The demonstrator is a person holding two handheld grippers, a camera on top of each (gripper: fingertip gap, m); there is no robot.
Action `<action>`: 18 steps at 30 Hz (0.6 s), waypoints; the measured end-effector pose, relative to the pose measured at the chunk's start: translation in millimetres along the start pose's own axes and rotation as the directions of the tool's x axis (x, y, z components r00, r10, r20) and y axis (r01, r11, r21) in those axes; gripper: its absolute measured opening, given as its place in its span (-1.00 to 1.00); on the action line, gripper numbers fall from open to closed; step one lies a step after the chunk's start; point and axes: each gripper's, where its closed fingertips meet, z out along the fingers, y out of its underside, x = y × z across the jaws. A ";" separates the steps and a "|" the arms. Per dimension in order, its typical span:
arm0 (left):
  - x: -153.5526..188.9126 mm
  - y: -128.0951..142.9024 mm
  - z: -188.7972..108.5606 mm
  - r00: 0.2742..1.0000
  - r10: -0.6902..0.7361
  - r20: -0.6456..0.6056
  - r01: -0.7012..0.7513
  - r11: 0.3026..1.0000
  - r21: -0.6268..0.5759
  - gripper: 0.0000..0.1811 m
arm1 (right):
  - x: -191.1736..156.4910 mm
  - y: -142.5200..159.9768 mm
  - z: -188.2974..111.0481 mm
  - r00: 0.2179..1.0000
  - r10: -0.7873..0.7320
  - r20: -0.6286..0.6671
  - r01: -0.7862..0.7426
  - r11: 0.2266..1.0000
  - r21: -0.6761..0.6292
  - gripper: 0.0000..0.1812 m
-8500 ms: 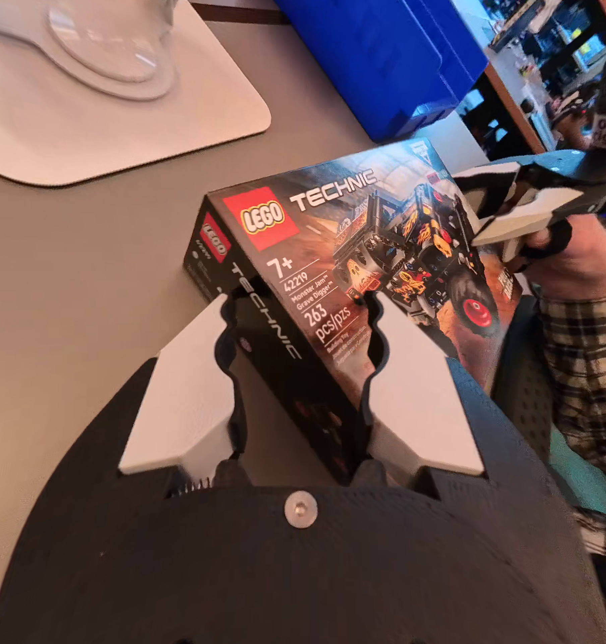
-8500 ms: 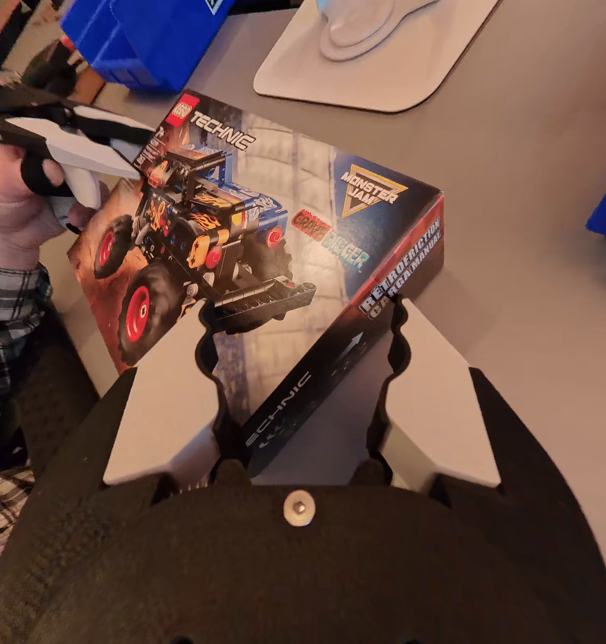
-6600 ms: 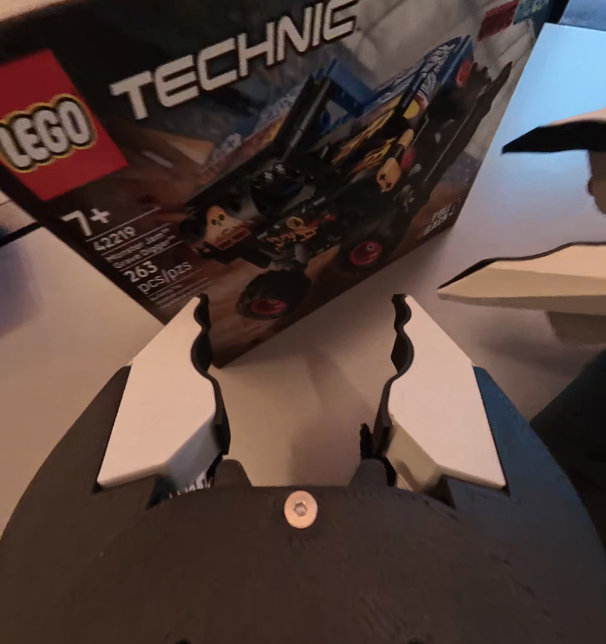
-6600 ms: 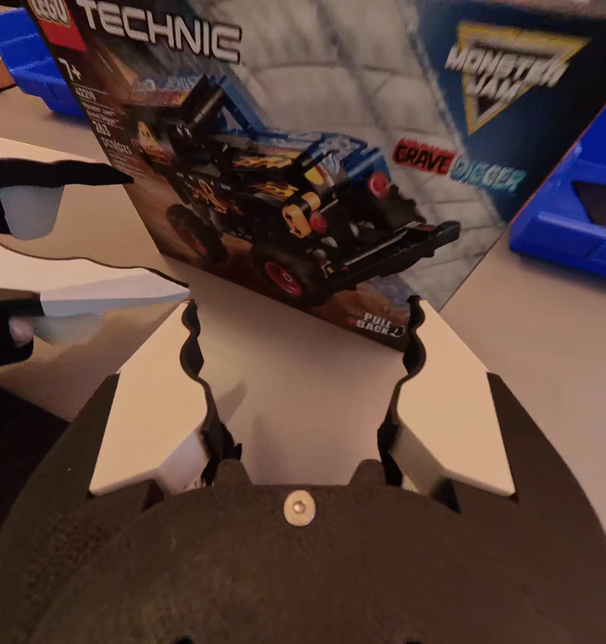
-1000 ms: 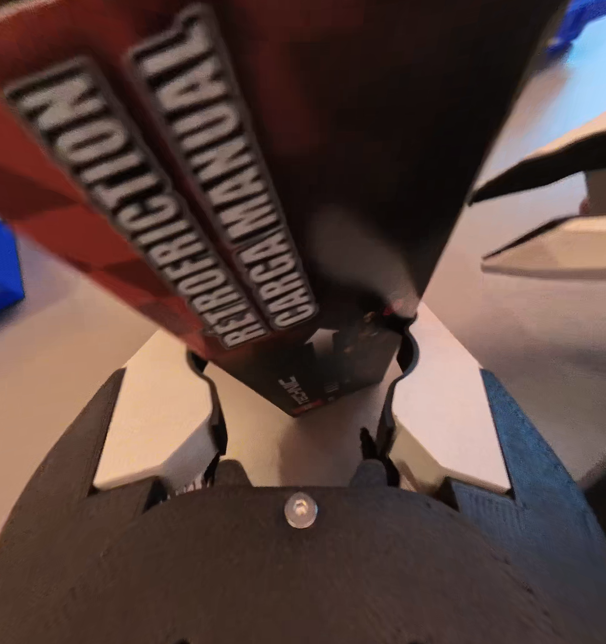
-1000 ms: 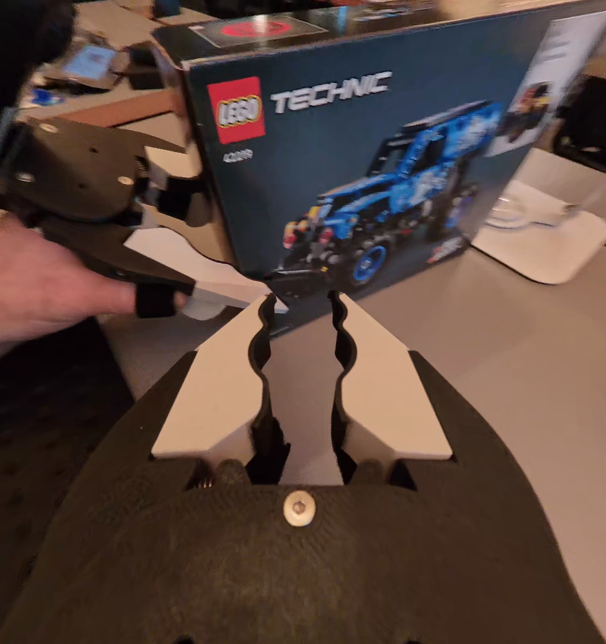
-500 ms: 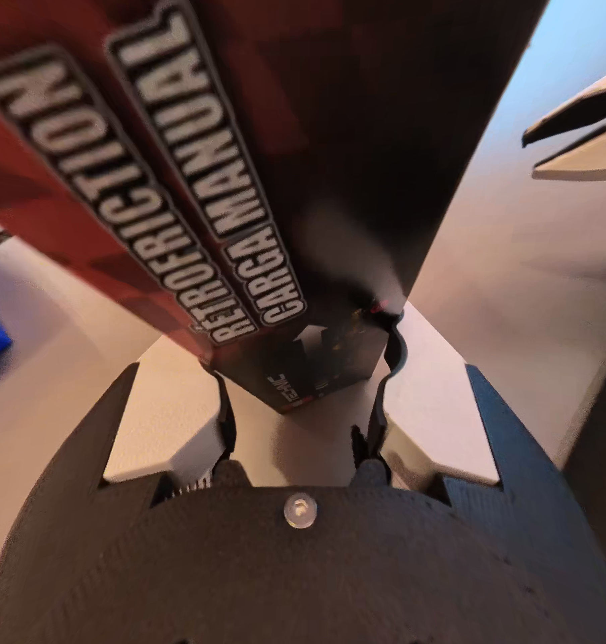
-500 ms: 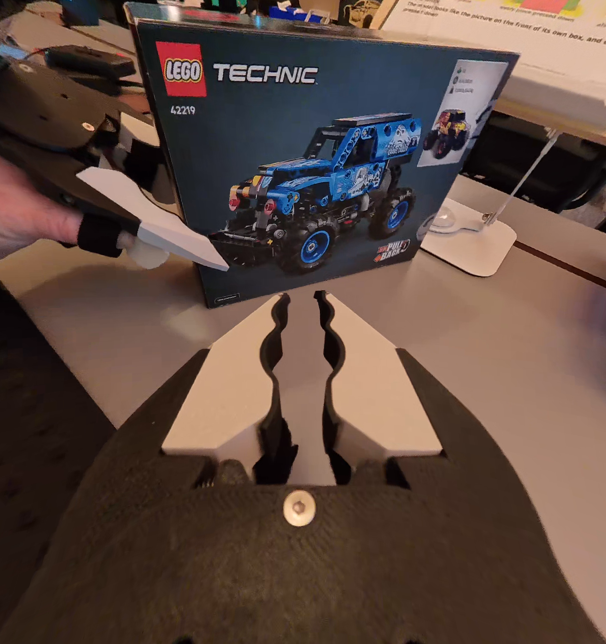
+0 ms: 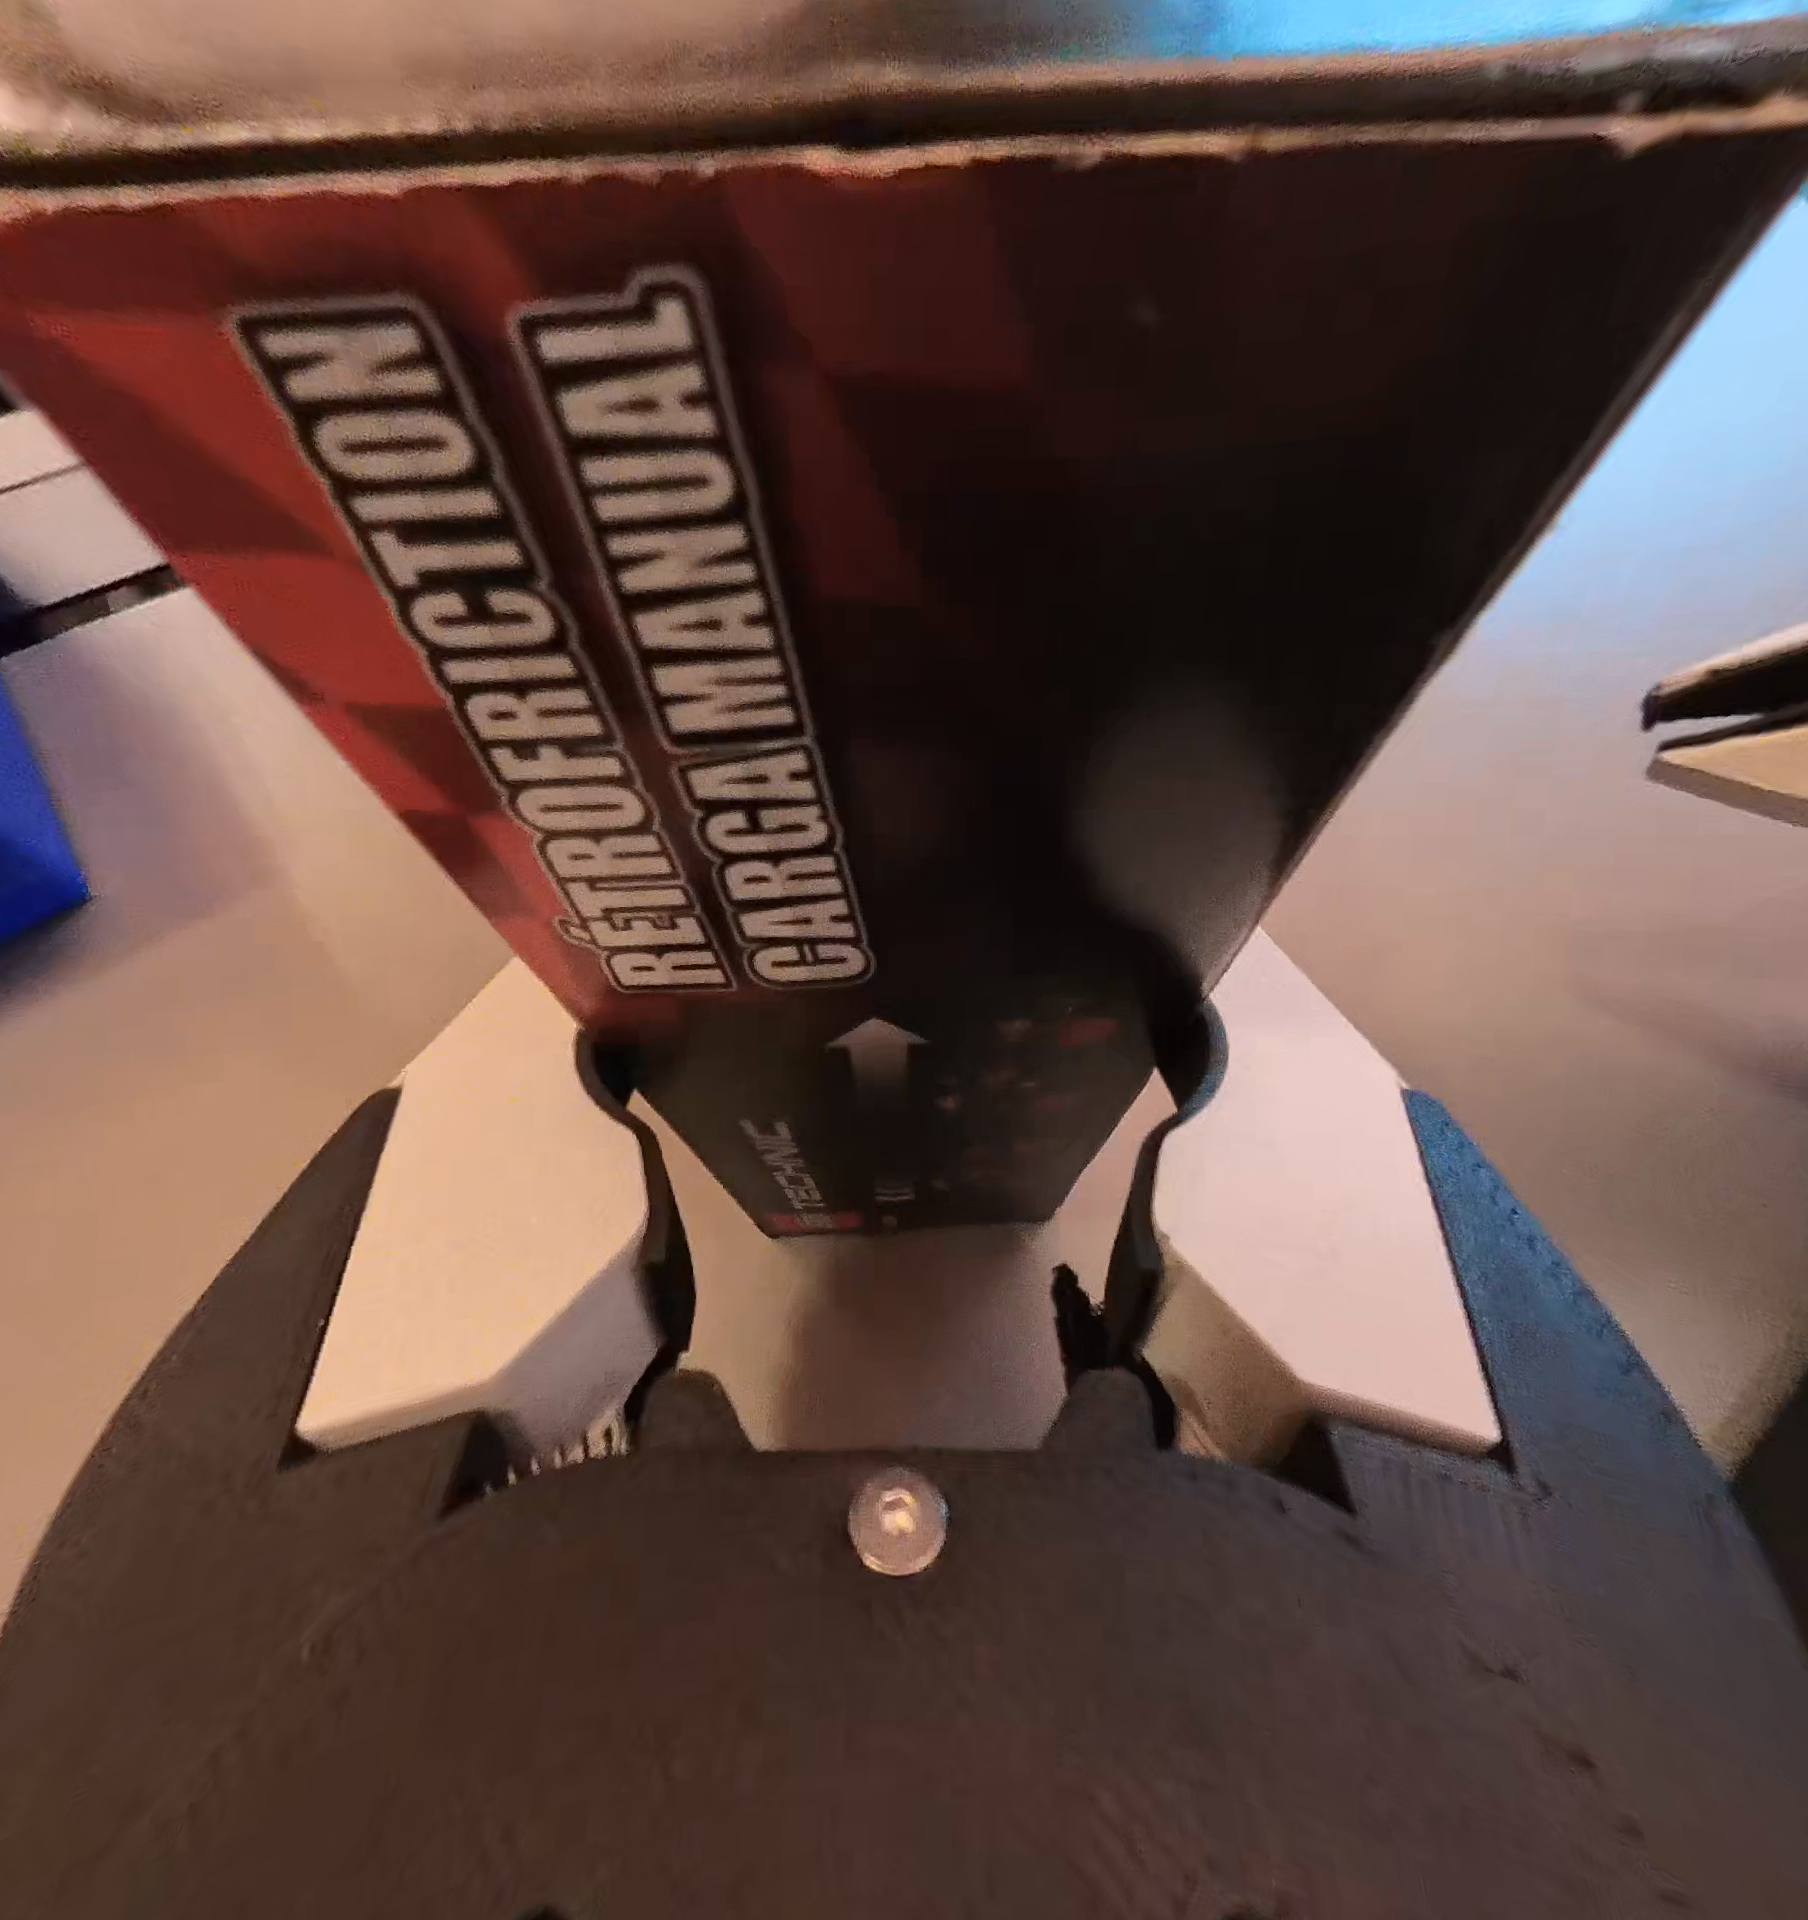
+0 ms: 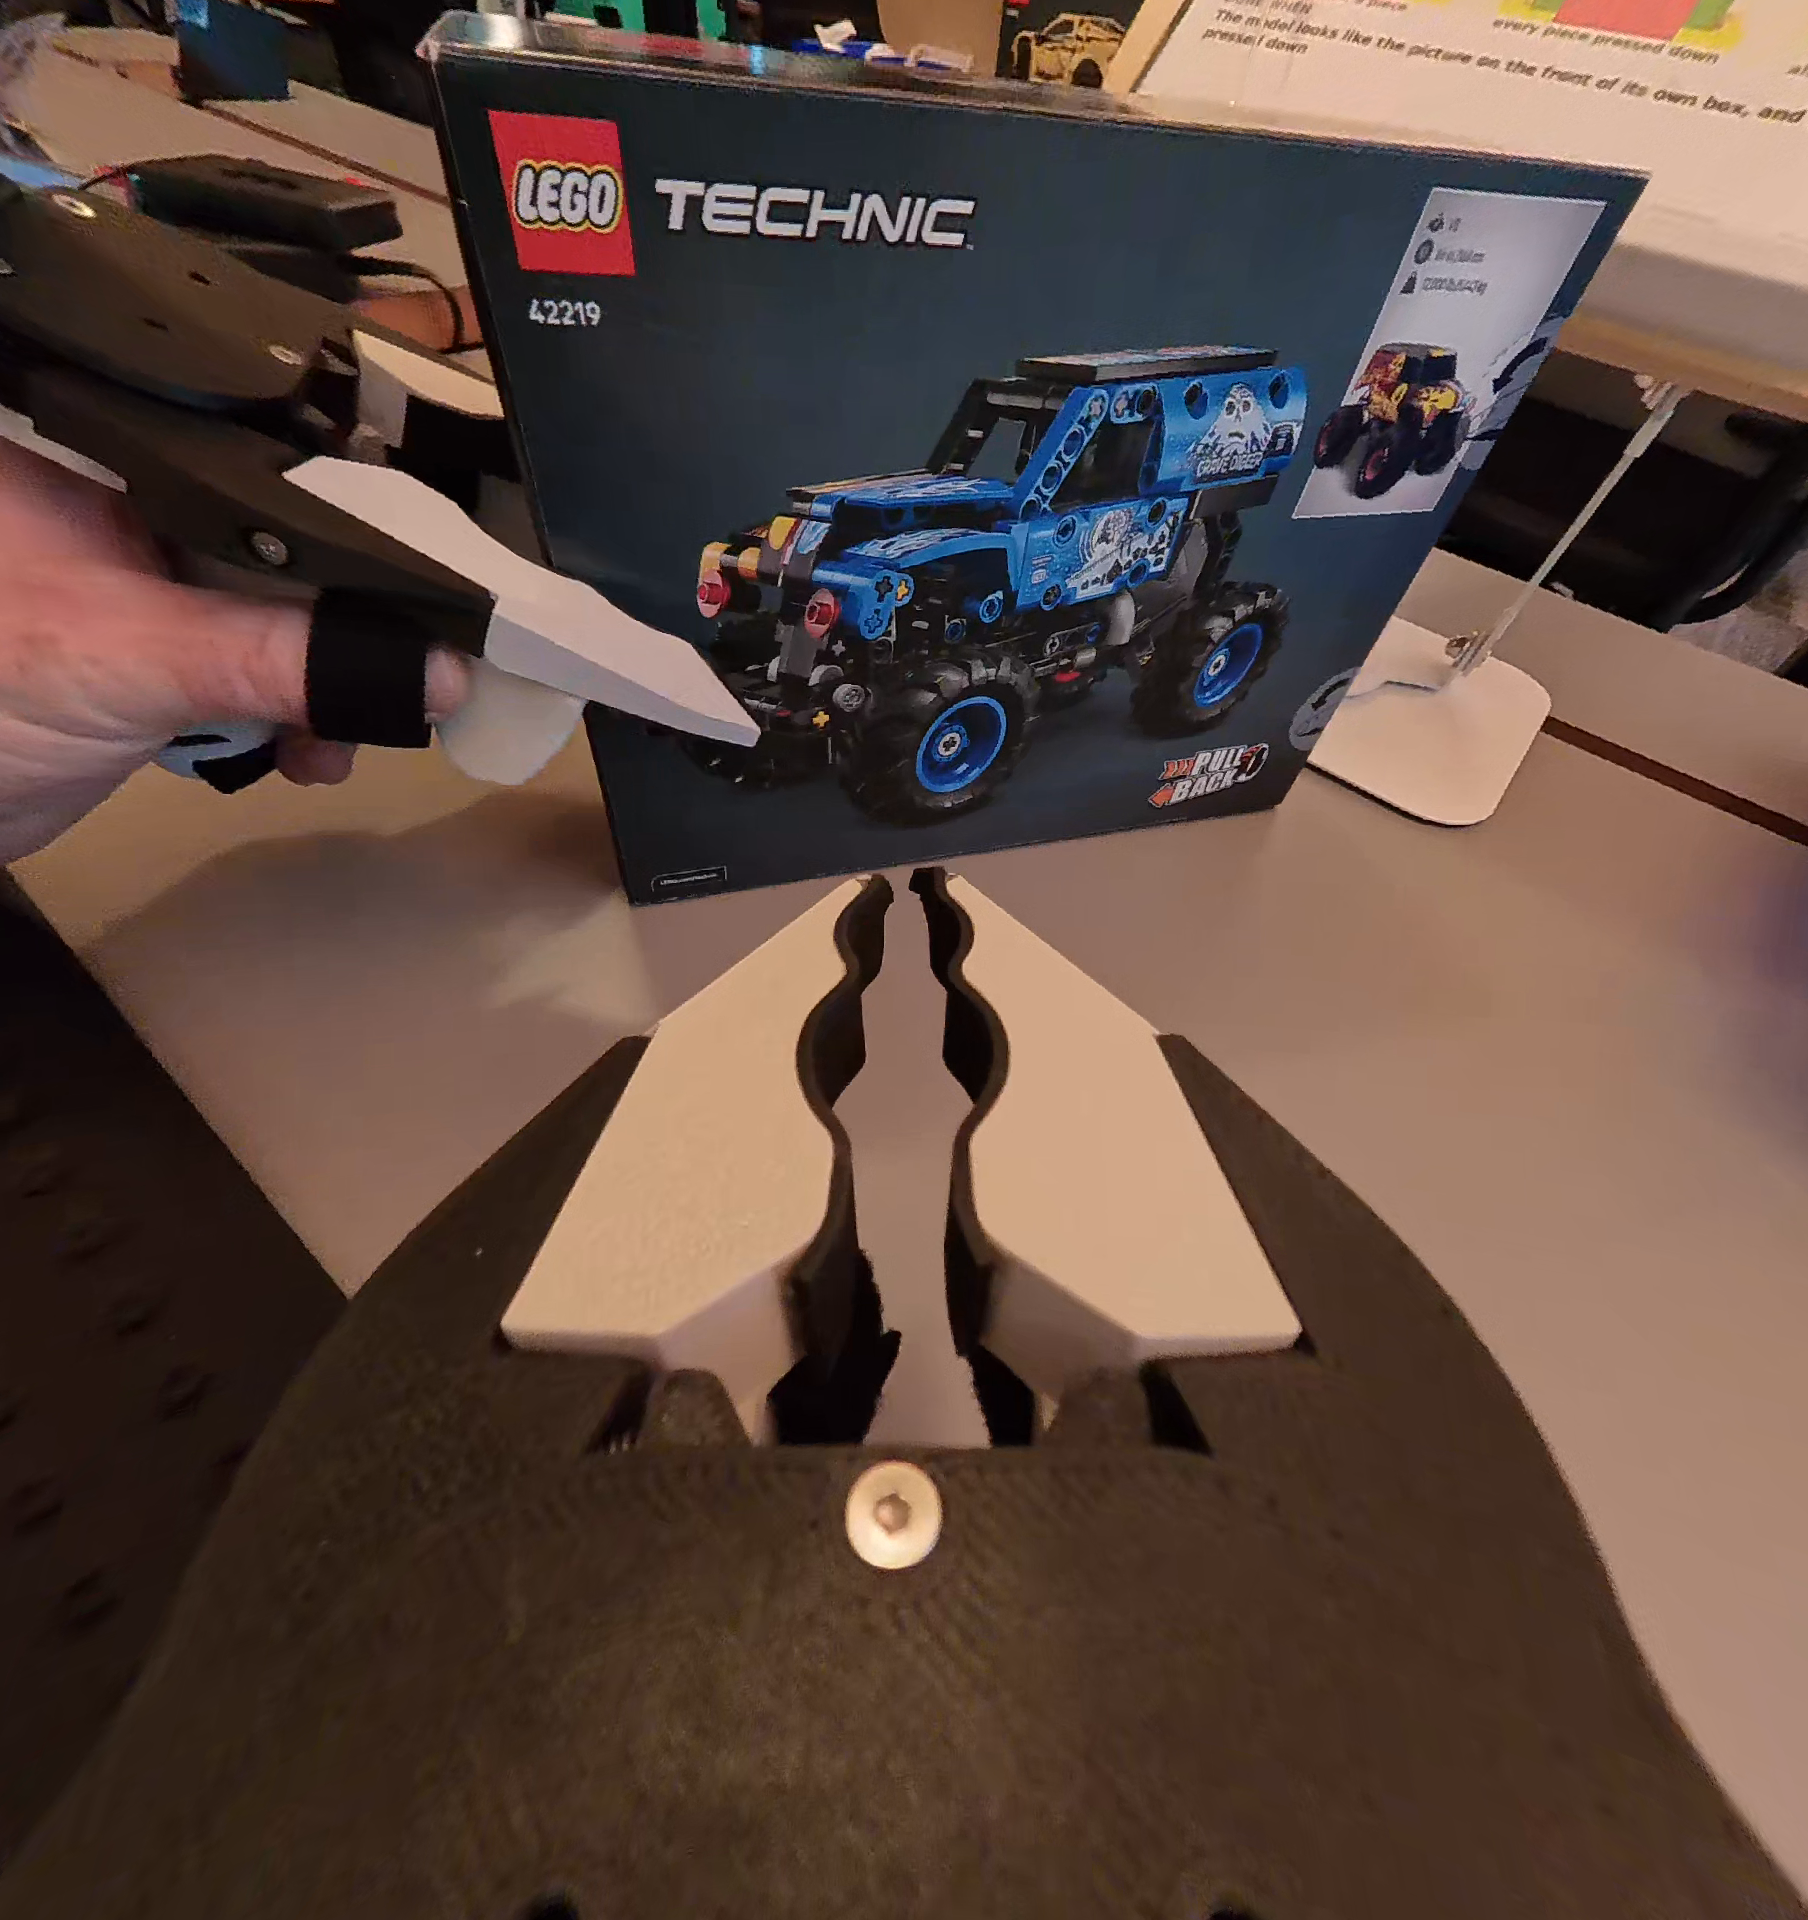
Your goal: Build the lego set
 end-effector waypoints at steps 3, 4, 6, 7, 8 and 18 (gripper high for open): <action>1.2 -0.5 4.8 0.998 0.035 -0.050 -0.037 0.999 -0.034 0.09 | 4.8 -0.7 -1.6 1.000 0.017 -0.024 -0.016 1.000 0.008 -0.92; 0.3 -1.2 6.4 0.996 0.048 -0.075 -0.050 0.998 -0.033 0.09 | 7.1 -1.2 -2.2 0.999 0.023 -0.038 -0.023 1.000 0.012 -0.92; -2.6 -3.3 8.5 0.988 0.056 -0.146 -0.060 0.998 -0.023 0.08 | 11.1 -3.5 -4.5 0.997 0.038 -0.064 -0.037 0.999 0.028 -0.92; -5.3 -3.3 10.1 0.983 0.078 -0.168 -0.085 0.996 -0.032 0.08 | 11.9 -4.8 -5.5 0.996 0.045 -0.073 -0.042 0.998 0.037 -0.91; -7.8 -3.3 12.0 0.975 0.115 -0.190 -0.124 0.992 -0.034 0.08 | 12.6 -5.0 -5.9 0.995 0.048 -0.087 -0.044 0.998 0.041 -0.91; -18.8 -8.6 32.4 0.870 0.215 -0.443 -0.279 0.956 -0.086 0.09 | 8.3 0.1 -5.9 0.984 0.089 -0.151 -0.082 0.995 0.053 -1.00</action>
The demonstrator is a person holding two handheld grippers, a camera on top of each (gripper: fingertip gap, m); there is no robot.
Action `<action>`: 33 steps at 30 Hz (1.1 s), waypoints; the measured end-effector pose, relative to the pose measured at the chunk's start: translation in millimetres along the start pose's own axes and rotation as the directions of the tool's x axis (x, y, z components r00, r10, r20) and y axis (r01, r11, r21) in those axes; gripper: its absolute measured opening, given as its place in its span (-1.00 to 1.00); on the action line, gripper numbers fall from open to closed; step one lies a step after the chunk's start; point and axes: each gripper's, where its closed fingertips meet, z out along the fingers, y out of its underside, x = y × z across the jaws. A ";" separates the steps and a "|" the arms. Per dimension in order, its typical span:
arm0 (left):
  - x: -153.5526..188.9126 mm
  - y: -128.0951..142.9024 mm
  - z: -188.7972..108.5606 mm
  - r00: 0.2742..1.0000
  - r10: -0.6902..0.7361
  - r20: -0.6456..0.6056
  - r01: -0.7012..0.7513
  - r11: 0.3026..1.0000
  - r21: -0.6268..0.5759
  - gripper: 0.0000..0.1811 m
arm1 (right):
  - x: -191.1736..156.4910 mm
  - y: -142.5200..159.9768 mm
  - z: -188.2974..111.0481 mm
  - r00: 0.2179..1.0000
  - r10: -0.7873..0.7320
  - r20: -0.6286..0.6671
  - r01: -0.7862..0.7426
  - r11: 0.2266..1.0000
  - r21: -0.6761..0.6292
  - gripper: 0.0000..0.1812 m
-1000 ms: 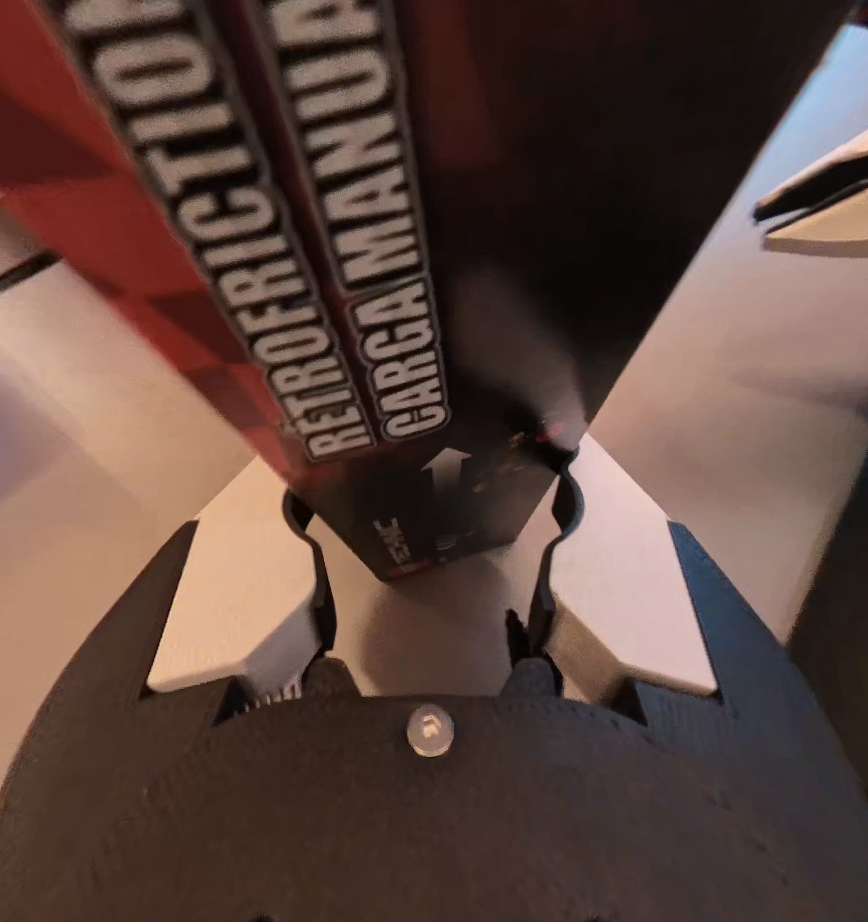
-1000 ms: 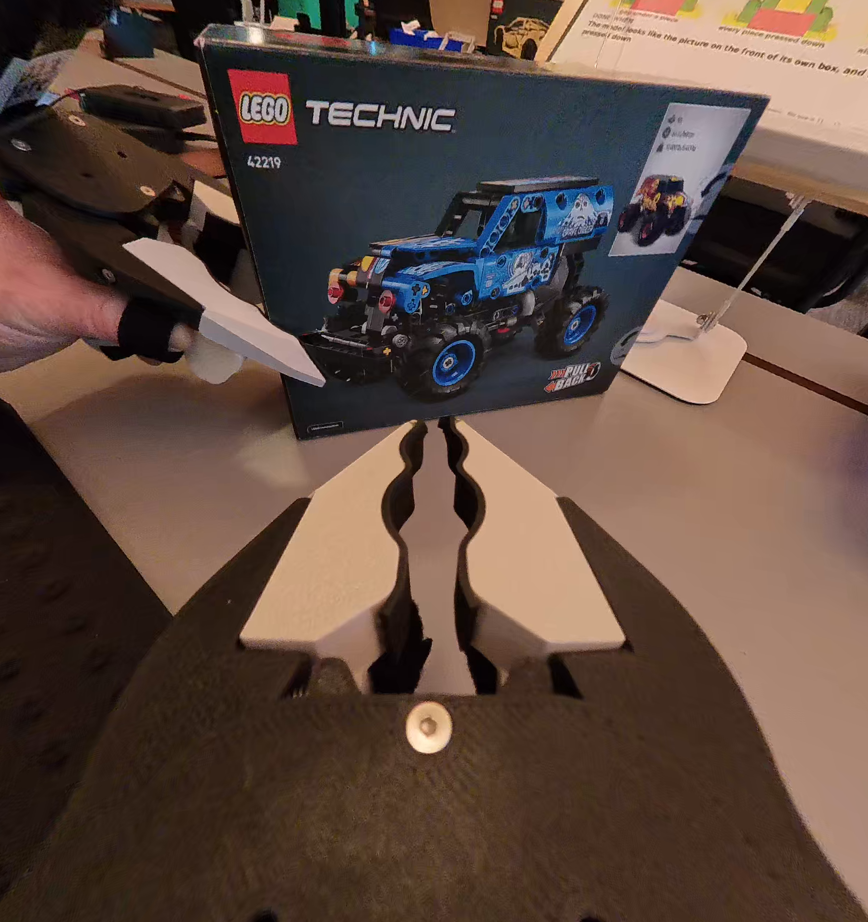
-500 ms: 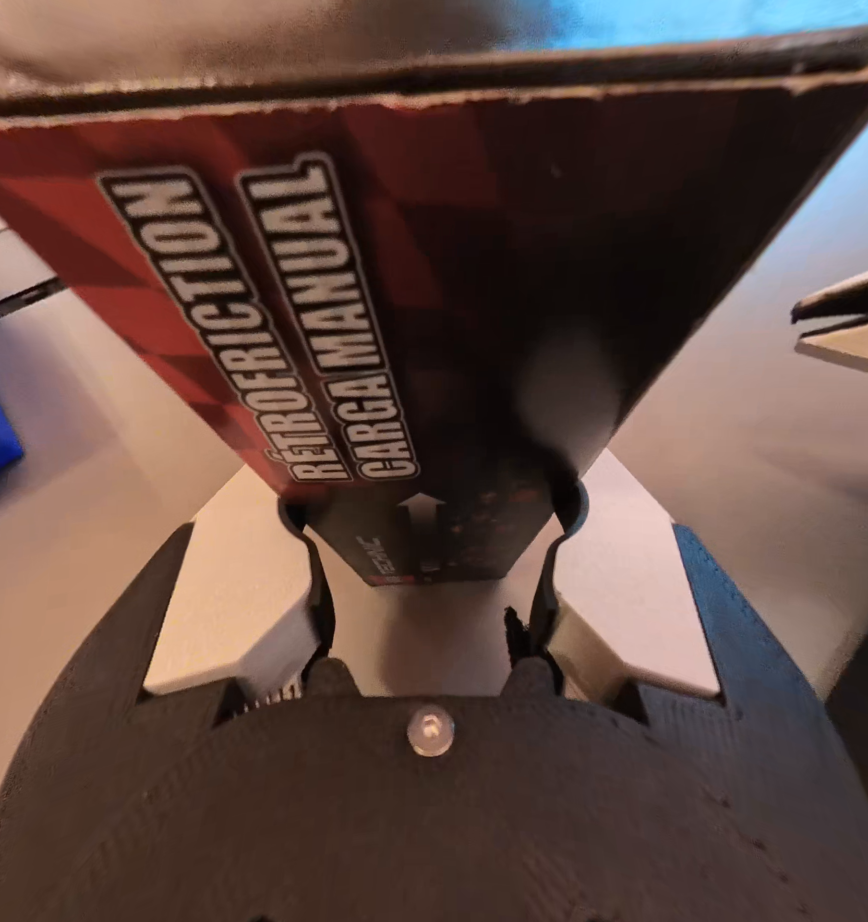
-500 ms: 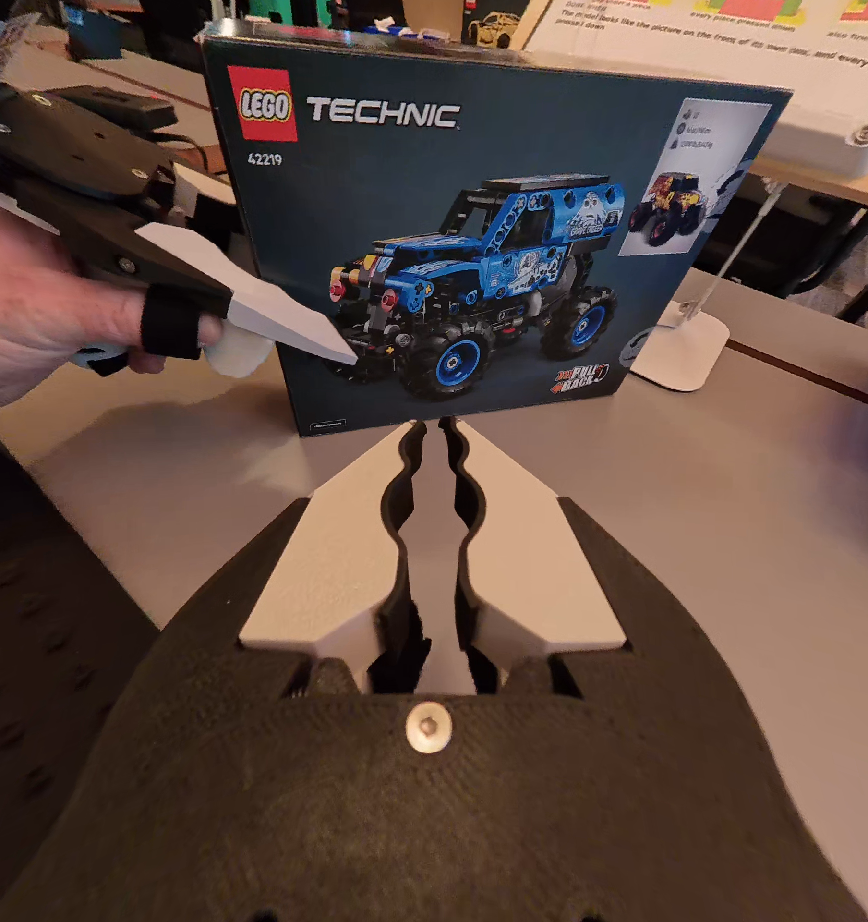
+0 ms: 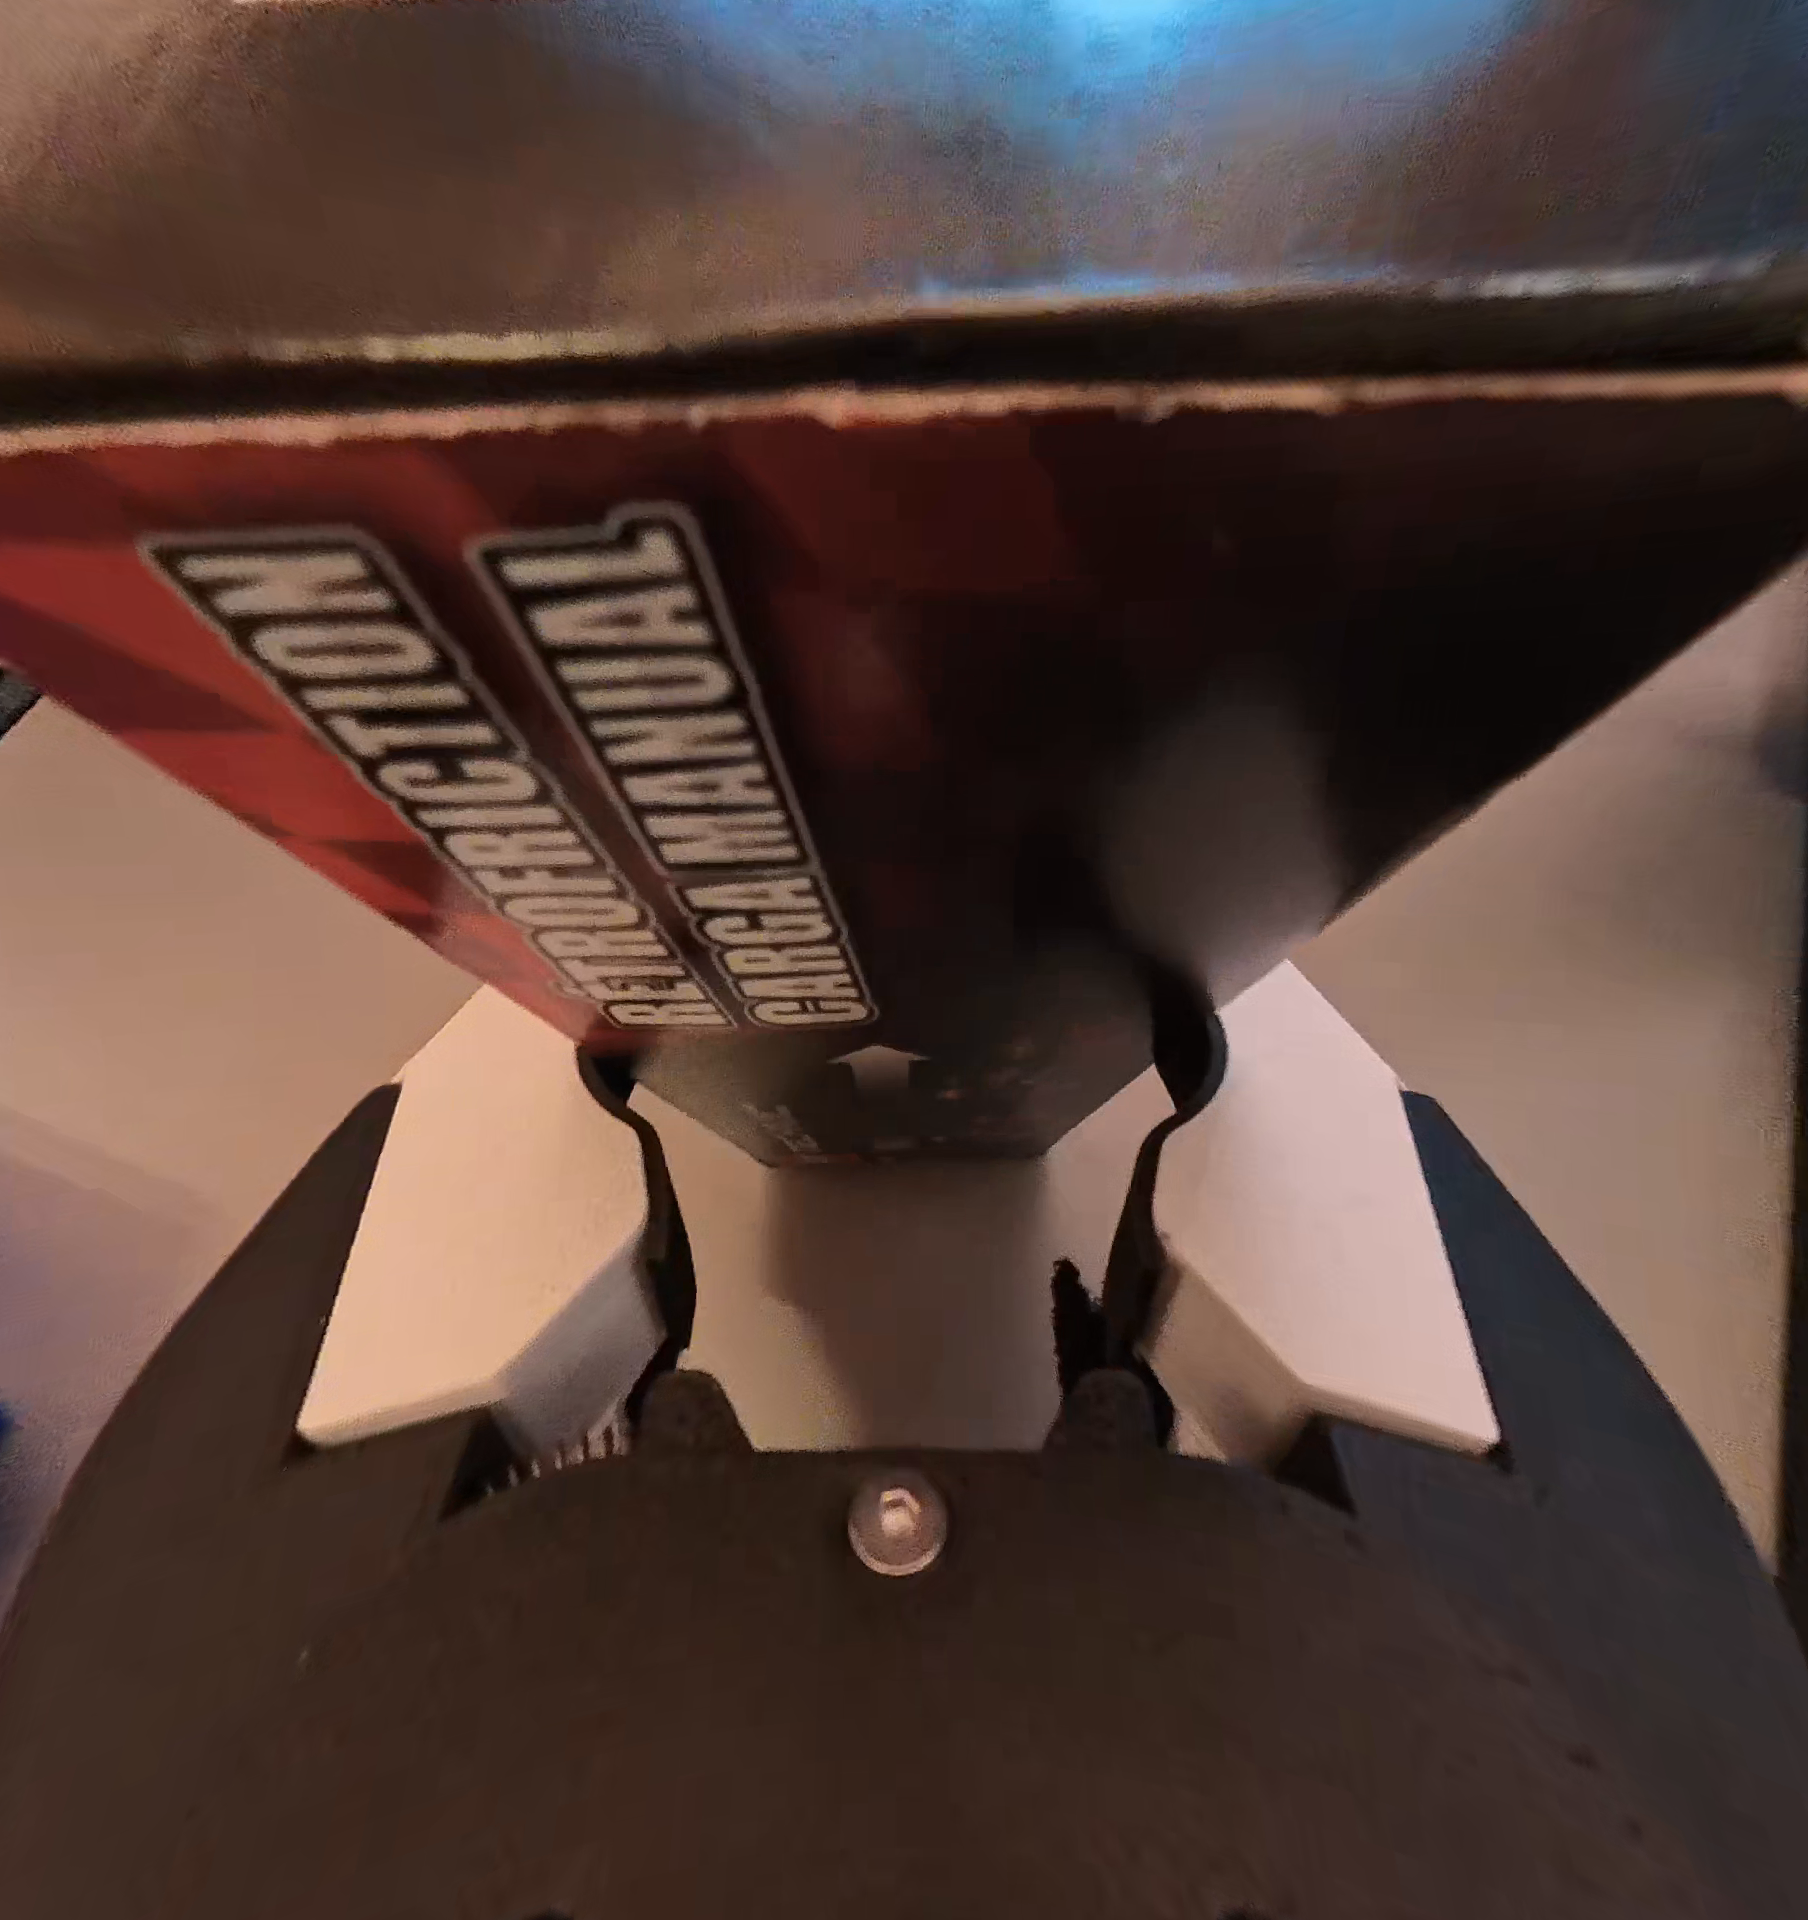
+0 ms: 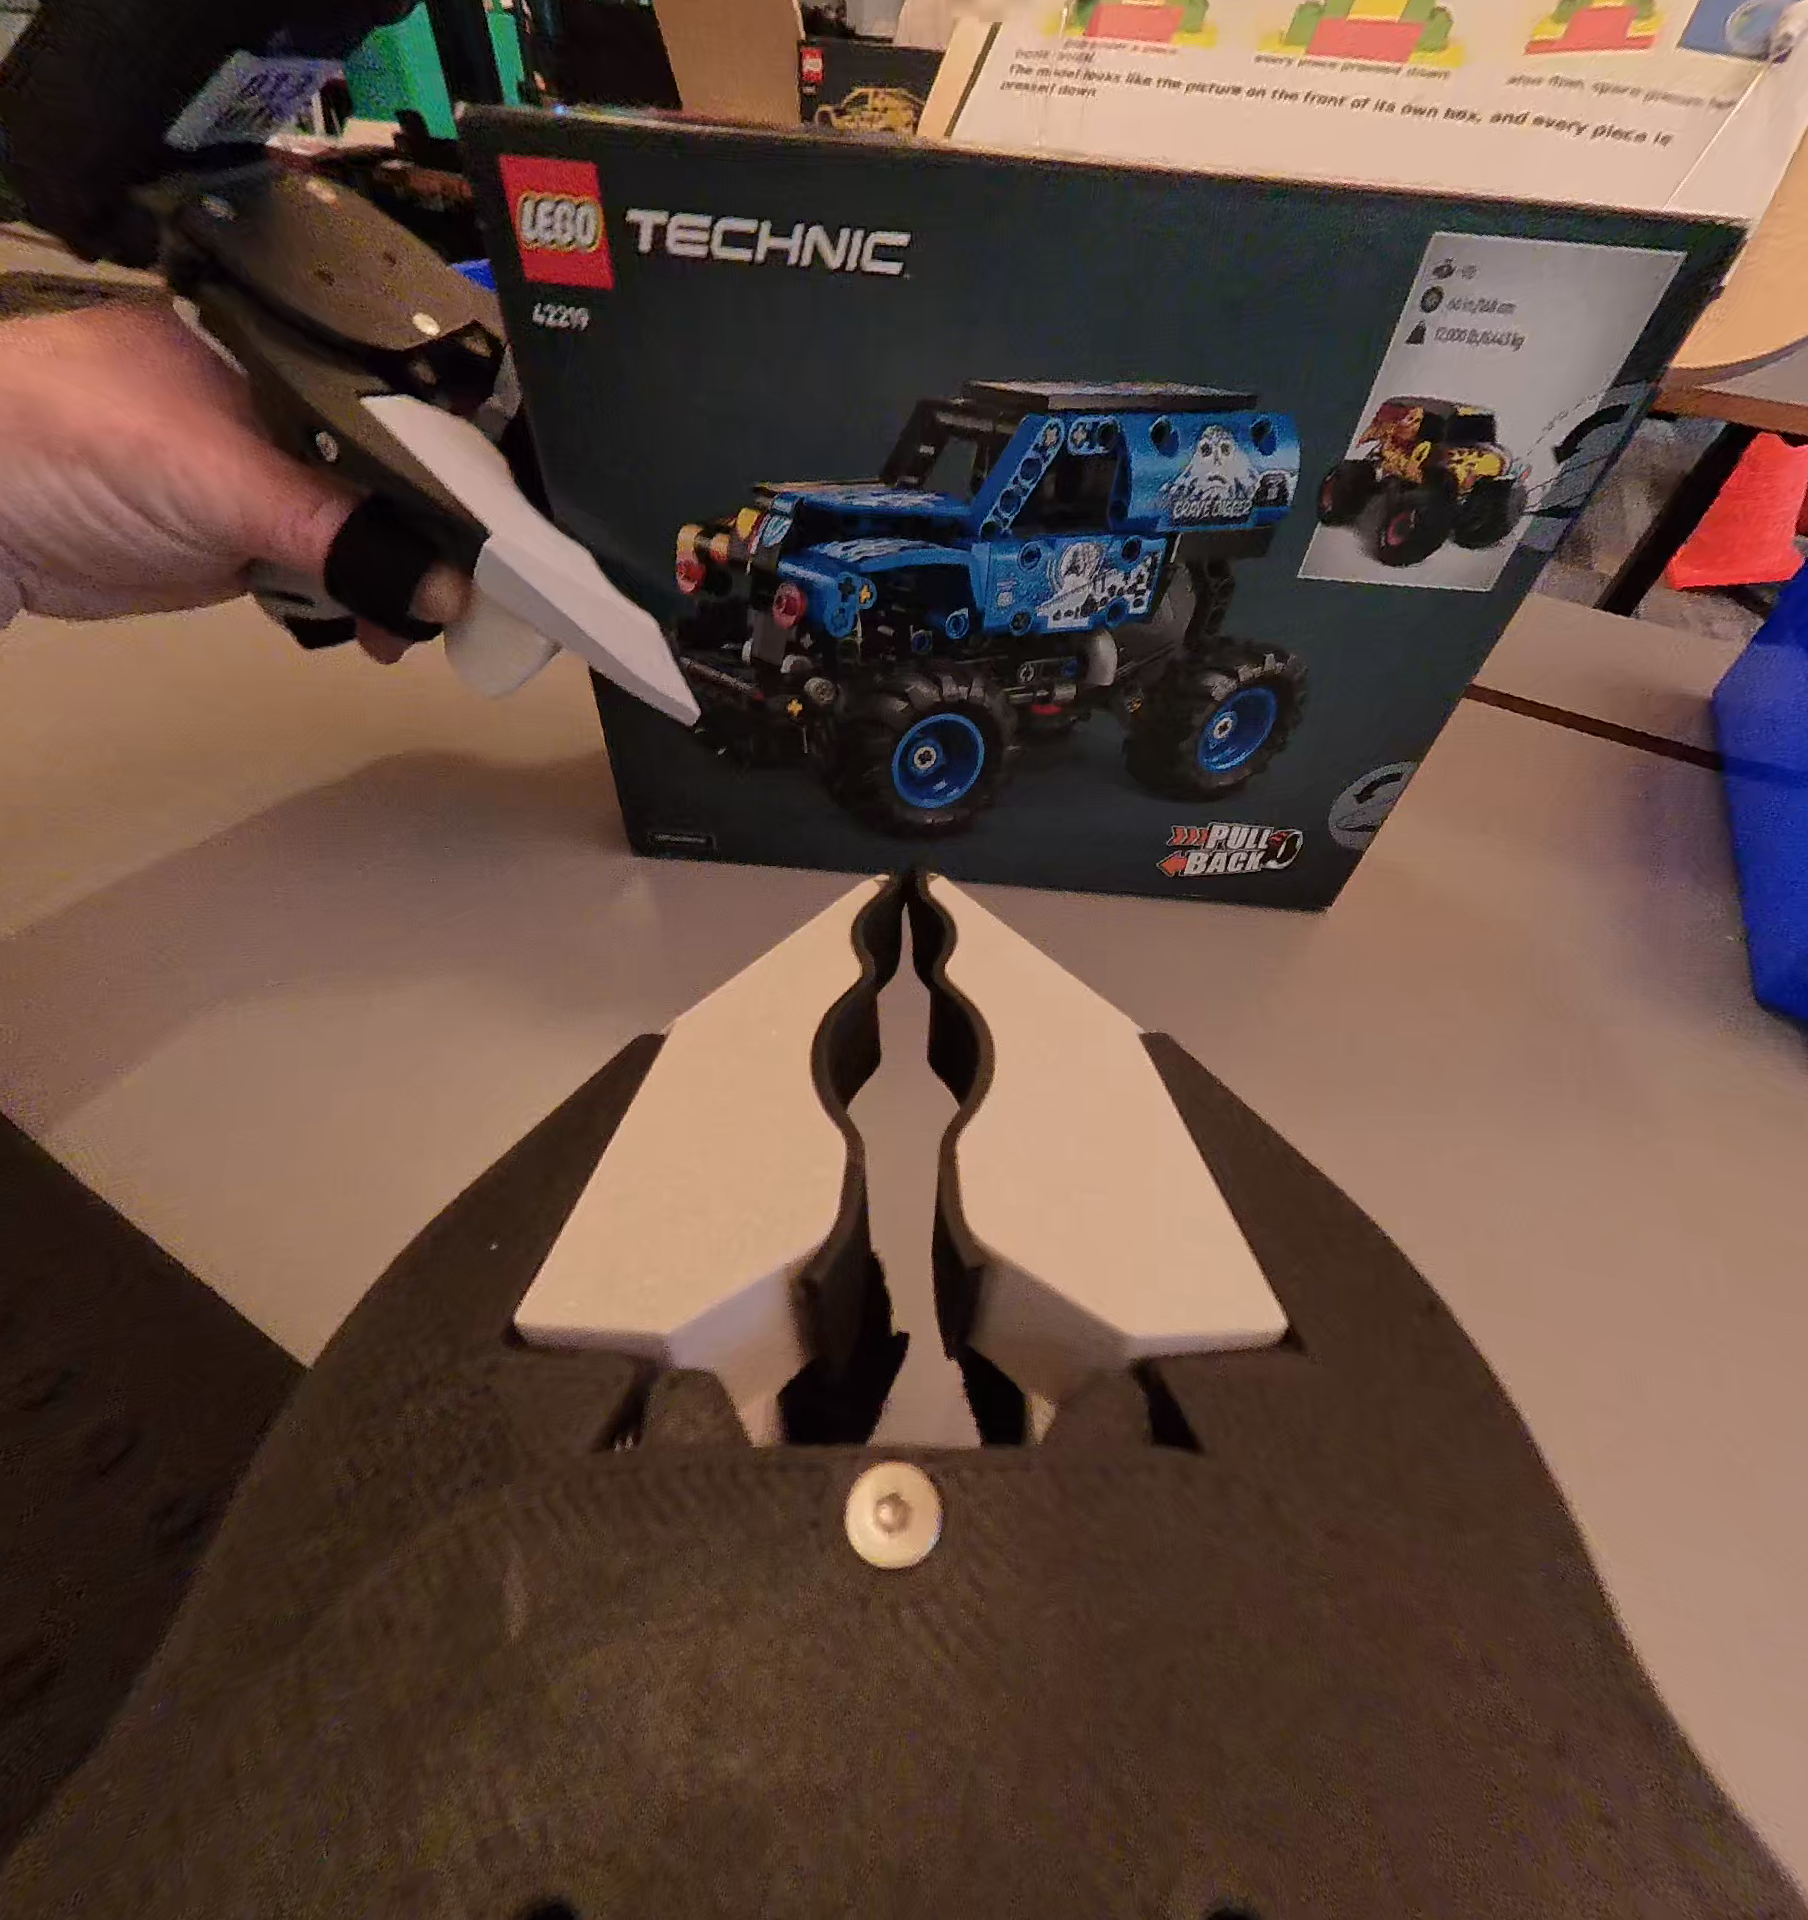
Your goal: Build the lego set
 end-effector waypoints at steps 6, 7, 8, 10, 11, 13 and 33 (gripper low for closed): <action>-28.2 8.3 -8.6 0.978 -0.128 0.167 0.130 0.992 -0.002 0.33 | 12.0 1.8 -0.4 0.998 0.043 -0.049 -0.042 0.999 0.007 -1.00; -30.4 14.0 -7.0 0.972 -0.119 0.205 0.124 0.992 -0.012 0.28 | 12.8 1.9 -0.3 0.998 0.045 -0.050 -0.045 0.999 0.007 -1.00; -34.7 20.5 -5.0 0.962 -0.115 0.248 0.125 0.992 -0.026 0.16 | 12.4 2.8 0.6 0.998 0.043 -0.049 -0.043 0.999 0.002 -1.00; -42.5 23.6 -0.9 0.945 -0.129 0.302 0.133 0.991 0.007 -0.01 | 11.0 5.3 2.7 0.998 0.033 -0.050 -0.033 0.999 -0.012 -1.00; -43.4 22.7 0.2 0.945 -0.145 0.293 0.141 0.989 0.035 -0.02 | 10.7 5.9 3.1 0.998 0.029 -0.051 -0.030 0.999 -0.016 -1.00; -45.4 22.6 1.9 0.948 -0.148 0.282 0.141 0.989 0.046 -0.03 | 10.0 8.7 4.5 0.998 0.034 -0.044 -0.036 0.999 -0.032 -1.00; -30.3 53.2 -35.3 0.871 -0.299 0.391 0.325 0.946 -0.001 -0.31 | 9.4 13.2 8.7 0.998 0.066 -0.017 -0.067 0.996 -0.059 -0.71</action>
